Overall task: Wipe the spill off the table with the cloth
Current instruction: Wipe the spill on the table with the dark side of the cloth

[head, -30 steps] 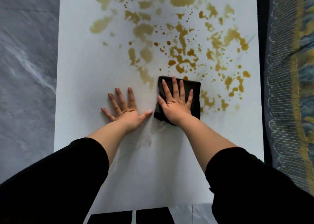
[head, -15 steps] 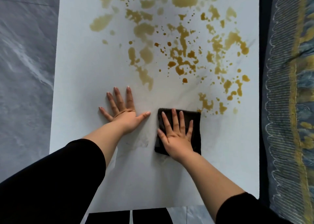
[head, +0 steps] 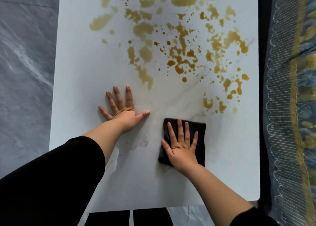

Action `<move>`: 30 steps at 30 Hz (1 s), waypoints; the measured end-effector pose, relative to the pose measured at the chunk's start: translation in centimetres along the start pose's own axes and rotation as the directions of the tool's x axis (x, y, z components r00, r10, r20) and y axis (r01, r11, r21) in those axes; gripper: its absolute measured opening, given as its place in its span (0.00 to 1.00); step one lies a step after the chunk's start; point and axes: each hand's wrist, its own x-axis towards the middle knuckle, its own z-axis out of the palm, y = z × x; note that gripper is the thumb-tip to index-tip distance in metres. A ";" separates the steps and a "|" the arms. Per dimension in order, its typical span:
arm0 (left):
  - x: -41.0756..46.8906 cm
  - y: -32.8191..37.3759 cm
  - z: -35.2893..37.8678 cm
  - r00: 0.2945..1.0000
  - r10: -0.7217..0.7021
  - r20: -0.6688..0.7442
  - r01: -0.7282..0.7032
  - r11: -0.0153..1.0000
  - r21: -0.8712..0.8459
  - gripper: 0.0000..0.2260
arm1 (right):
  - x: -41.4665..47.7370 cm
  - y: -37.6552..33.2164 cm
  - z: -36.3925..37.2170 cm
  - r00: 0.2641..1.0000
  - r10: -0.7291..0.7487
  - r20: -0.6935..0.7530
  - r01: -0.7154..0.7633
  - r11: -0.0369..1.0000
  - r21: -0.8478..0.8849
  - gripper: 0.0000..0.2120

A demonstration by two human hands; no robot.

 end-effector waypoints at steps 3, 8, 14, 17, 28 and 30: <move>0.0 0.0 -0.1 1.000 0.002 -0.003 -0.002 1.000 -0.008 0.48 | 0.5 0.3 -0.4 1.000 -0.017 0.021 0.018 1.000 -0.008 0.31; 0.0 0.1 -0.2 1.000 0.002 -0.009 -0.002 1.000 -0.003 0.49 | 8.1 0.0 -5.5 0.992 0.023 -0.122 -0.025 1.000 -0.011 0.31; -0.1 0.2 -0.3 1.000 0.006 -0.009 -0.006 1.000 -0.013 0.50 | 12.4 -0.6 -8.9 0.989 -0.011 -0.146 0.011 1.000 0.002 0.30; -0.5 0.1 -0.6 1.000 0.015 0.022 -0.016 0.999 0.031 0.58 | 8.7 -0.7 -6.3 0.990 -0.068 -0.126 0.065 0.998 -0.023 0.29; -0.8 0.3 -1.0 0.998 -0.001 0.070 -0.003 0.998 0.059 0.69 | 12.8 -4.3 -8.1 0.969 -0.205 -0.140 0.186 0.973 -0.139 0.29; -0.7 0.3 -1.0 0.997 0.003 0.075 -0.007 0.998 0.058 0.69 | 15.6 -6.2 -10.0 0.961 -0.234 -0.150 0.211 0.965 -0.159 0.29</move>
